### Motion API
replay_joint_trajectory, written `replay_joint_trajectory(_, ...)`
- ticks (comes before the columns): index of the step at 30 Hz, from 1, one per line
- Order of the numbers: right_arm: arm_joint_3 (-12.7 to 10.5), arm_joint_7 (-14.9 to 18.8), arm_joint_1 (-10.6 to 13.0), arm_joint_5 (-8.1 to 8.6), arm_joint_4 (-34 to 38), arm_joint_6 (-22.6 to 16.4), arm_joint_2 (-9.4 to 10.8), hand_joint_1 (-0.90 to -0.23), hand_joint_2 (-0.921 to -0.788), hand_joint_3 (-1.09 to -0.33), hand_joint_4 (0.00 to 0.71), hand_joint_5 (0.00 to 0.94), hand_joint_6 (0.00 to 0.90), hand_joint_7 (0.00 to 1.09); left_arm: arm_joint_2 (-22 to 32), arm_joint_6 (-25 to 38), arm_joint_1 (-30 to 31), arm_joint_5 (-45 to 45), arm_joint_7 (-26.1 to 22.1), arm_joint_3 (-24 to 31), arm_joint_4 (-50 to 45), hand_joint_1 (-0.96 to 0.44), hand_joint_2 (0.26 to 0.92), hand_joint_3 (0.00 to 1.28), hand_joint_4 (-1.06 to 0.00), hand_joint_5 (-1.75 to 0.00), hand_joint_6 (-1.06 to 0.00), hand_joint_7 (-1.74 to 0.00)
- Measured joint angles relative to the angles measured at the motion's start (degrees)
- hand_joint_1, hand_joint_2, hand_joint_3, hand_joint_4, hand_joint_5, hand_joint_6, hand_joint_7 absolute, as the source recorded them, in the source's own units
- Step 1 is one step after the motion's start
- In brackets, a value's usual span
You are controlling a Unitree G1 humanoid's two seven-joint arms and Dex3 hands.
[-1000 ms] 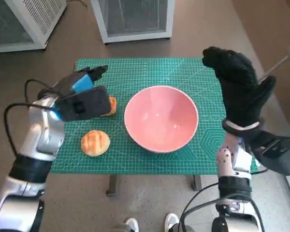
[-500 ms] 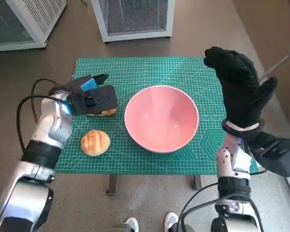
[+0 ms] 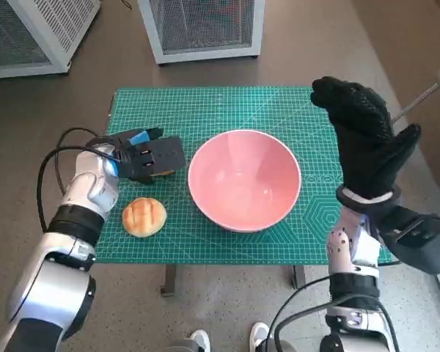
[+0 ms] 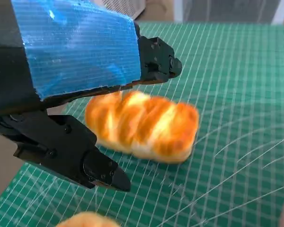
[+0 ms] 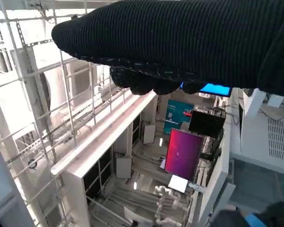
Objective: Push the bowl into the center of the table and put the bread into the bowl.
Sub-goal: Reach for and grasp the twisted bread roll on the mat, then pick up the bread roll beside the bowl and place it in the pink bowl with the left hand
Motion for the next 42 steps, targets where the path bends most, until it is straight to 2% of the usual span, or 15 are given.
replay_joint_trajectory(7,0.1,-0.4,0.5,0.02,-1.0,0.4,0.2,-0.413,-0.921,-0.466,0.379,0.003,0.204,0.53,-0.9,-0.5,-1.2,0.3,0.6,-0.9,4.0,-0.1,0.768,0.02,-0.1,-0.01,-0.25,-0.02)
replay_joint_trajectory(15,0.3,-0.7,1.9,0.66,-2.8,1.7,0.8,-0.413,-0.921,-0.465,0.379,0.002,0.208,0.53,-1.9,-1.9,-1.9,0.7,3.3,-1.7,7.1,-0.08,0.789,0.02,-0.22,-0.03,-0.34,-0.04)
replay_joint_trajectory(21,0.3,-0.7,2.2,1.92,-3.5,2.4,1.0,-0.414,-0.921,-0.462,0.38,0.002,0.211,0.52,-2.5,-3.6,-2.0,1.3,7.2,-2.6,8.6,-0.07,0.83,0.02,-0.47,-0.06,-0.49,-0.06)
replay_joint_trajectory(22,0.3,-0.6,2.2,1.95,-3.6,2.5,1.0,-0.414,-0.921,-0.461,0.38,0.002,0.212,0.52,-2.5,-4.0,-2.0,1.4,8.0,-2.8,8.7,-0.06,0.845,0.02,-0.57,-0.12,-0.55,-0.07)
replay_joint_trajectory(23,0.4,-0.6,2.3,1.98,-3.6,2.6,1.0,-0.414,-0.921,-0.461,0.381,0.003,0.213,0.52,-2.5,-4.5,-1.9,1.6,8.9,-3.0,8.8,0.08,0.872,0.11,-0.53,-0.6,-0.59,-0.09)
replay_joint_trajectory(24,0.4,-0.6,2.3,2.02,-3.7,2.6,1.0,-0.413,-0.921,-0.461,0.381,0.002,0.213,0.52,-2.5,-5.2,-1.9,1.8,9.9,-3.2,8.9,0.14,0.882,0.13,-0.53,-0.76,-0.62,-0.1)
replay_joint_trajectory(25,0.4,-0.6,2.3,2.07,-3.7,2.7,1.0,-0.411,-0.921,-0.462,0.38,0.002,0.213,0.52,-2.5,-6.0,-1.8,2.2,11.2,-3.4,8.9,0.09,0.896,0.16,-0.54,-0.97,-0.56,-0.53)
replay_joint_trajectory(26,0.5,-0.6,2.3,2.11,-3.8,2.7,1.1,-0.41,-0.921,-0.462,0.38,0.002,0.214,0.52,-2.3,-7.4,-1.6,2.6,13.2,-3.7,8.9,0.06,0.905,0.18,-0.54,-1.11,-0.52,-0.8)
replay_joint_trajectory(29,0.6,-0.4,2.4,2.35,-3.9,2.8,1.2,-0.409,-0.921,-0.463,0.38,0.002,0.215,0.52,-2.1,-10.8,-0.8,3.3,17.9,-4.2,9.0,0.02,0.916,0.18,-0.54,-1.27,-0.51,-1.11)
replay_joint_trajectory(34,0.7,-0.4,2.5,2.39,-4.0,2.9,1.2,-0.408,-0.921,-0.463,0.38,0.002,0.216,0.51,-2.1,-13.6,-0.3,3.7,21.3,-4.7,10.0,0.0,0.92,0.18,-0.54,-1.34,-0.51,-1.23)
replay_joint_trajectory(42,0.9,-0.1,2.6,2.39,-4.1,2.9,1.5,-0.406,-0.921,-0.463,0.369,0.0,0.207,0.5,-1.4,-15.3,-0.2,3.2,22.7,-4.1,10.2,0.0,0.92,0.15,-0.54,-1.3,-0.58,-1.24)
